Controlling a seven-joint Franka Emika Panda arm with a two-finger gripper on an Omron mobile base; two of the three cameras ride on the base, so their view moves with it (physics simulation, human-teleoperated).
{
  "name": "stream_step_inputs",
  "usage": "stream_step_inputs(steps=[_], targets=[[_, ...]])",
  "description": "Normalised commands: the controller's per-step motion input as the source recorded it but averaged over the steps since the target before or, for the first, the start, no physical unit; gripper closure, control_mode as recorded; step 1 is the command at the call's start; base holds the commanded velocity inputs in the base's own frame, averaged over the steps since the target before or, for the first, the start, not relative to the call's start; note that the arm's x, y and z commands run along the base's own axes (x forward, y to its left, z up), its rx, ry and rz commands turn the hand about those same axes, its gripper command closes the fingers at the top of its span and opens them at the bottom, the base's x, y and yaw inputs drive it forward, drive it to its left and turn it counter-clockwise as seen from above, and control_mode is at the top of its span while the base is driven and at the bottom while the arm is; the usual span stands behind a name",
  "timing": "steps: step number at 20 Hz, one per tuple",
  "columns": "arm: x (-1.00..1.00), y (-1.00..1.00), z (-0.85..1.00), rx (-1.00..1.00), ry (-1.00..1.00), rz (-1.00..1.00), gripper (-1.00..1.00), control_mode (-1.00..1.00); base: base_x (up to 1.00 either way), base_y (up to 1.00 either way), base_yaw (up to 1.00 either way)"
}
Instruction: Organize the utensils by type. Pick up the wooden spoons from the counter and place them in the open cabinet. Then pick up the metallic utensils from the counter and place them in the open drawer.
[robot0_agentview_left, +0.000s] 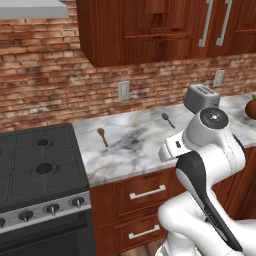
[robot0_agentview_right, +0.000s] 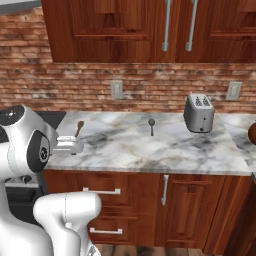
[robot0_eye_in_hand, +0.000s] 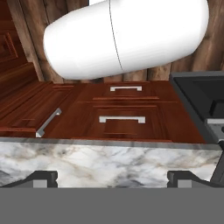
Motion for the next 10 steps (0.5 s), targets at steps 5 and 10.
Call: stream_step_inputs(steps=[5,10], targets=[[0.0,0.0,0.0,0.0,0.0,0.0,-1.0,1.0,0.36,0.0,-0.14],[0.0,0.0,0.0,0.0,0.0,0.0,-1.0,1.0,0.37,0.0,-0.12]])
